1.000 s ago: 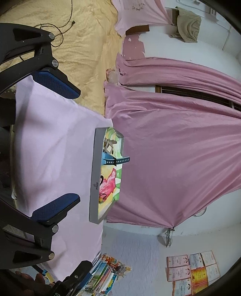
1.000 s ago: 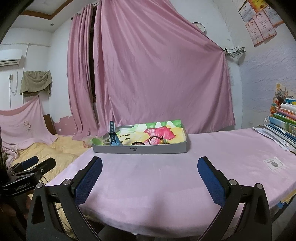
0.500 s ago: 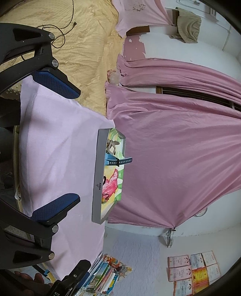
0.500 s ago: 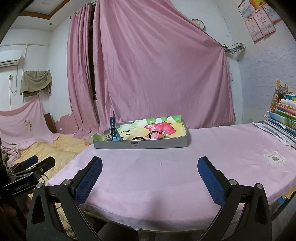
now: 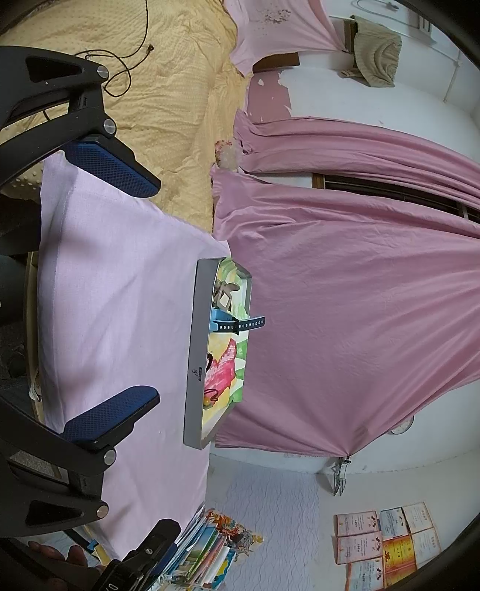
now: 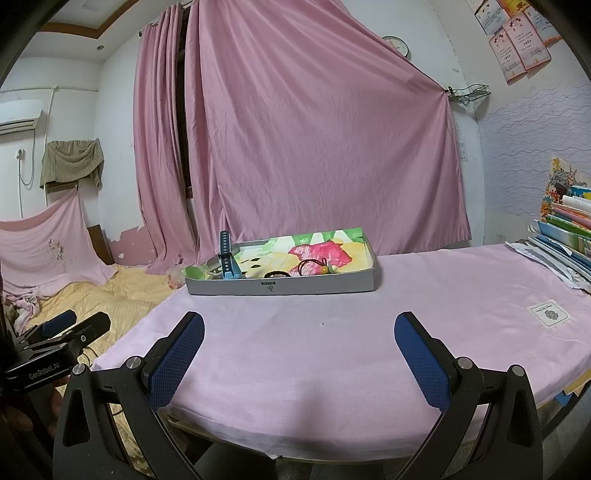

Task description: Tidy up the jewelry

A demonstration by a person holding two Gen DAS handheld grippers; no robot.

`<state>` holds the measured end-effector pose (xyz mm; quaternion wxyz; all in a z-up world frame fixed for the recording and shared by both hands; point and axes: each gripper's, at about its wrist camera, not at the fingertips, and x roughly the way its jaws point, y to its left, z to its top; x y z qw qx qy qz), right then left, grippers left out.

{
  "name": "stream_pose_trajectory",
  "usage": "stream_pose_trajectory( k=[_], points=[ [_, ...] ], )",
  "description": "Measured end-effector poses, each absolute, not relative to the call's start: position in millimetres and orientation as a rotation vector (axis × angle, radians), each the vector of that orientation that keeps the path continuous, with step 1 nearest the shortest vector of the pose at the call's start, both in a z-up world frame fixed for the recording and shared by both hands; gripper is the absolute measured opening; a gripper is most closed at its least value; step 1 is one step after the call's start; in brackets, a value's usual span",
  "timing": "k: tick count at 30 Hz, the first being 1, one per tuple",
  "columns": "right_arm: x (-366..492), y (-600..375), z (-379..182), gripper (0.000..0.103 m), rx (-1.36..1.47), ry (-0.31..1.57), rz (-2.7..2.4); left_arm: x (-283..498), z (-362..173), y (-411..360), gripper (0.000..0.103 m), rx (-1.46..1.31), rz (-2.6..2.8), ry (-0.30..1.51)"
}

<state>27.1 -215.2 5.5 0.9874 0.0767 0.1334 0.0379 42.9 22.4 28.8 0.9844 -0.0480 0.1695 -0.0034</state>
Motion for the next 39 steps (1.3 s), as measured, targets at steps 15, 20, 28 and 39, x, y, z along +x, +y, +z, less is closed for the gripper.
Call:
stream_pose_trajectory(
  k=[15, 20, 28, 39],
  points=[
    [30.4, -214.5, 1.8, 0.101, 0.158, 0.275, 0.08, 42.9, 27.2, 23.3, 0.102, -0.094, -0.006, 0.347],
    [30.7, -214.7, 1.6, 0.101, 0.159, 0.277, 0.08, 43.5, 26.8, 23.2, 0.102, -0.094, -0.005, 0.348],
    [30.9, -214.2, 0.5, 0.101, 0.16, 0.279, 0.08, 43.8, 25.8, 24.1, 0.102, -0.094, -0.005, 0.349],
    [32.3, -213.0, -2.1, 0.101, 0.164, 0.285, 0.076, 45.2, 20.4, 27.4, 0.102, -0.116, -0.002, 0.357]
  ],
)
